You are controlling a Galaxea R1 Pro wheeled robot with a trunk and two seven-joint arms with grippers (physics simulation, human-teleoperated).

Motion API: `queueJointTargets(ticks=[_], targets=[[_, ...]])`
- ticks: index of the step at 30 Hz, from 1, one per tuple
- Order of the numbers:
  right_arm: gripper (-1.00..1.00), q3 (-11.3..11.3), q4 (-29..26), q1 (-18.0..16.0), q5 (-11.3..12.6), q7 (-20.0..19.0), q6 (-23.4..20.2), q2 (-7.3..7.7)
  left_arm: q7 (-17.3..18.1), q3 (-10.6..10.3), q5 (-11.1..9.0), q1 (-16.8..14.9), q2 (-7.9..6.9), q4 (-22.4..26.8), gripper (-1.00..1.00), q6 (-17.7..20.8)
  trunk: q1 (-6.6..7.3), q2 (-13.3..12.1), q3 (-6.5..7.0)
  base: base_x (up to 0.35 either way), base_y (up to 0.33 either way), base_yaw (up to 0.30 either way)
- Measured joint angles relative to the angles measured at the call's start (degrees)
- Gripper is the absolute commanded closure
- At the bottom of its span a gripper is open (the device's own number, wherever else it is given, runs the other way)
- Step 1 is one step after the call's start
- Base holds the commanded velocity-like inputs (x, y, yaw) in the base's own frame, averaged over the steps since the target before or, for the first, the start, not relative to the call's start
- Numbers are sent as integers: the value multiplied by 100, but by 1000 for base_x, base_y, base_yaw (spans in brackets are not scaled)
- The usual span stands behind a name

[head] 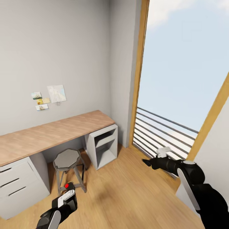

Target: Attach the digital camera to the camera tripod in the bedroom.

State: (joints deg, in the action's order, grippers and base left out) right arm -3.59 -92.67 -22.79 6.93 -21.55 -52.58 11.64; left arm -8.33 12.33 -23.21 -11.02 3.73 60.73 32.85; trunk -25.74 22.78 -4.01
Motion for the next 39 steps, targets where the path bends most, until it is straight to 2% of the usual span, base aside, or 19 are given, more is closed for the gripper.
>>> queueJointTargets(ticks=[39], targets=[[-100, 0, 0, 0, -2, 0, 0, 0, -12, -3, 9, 0, 0, 1, 100, 0, 0, 0, 0, 5, 0, 286]])
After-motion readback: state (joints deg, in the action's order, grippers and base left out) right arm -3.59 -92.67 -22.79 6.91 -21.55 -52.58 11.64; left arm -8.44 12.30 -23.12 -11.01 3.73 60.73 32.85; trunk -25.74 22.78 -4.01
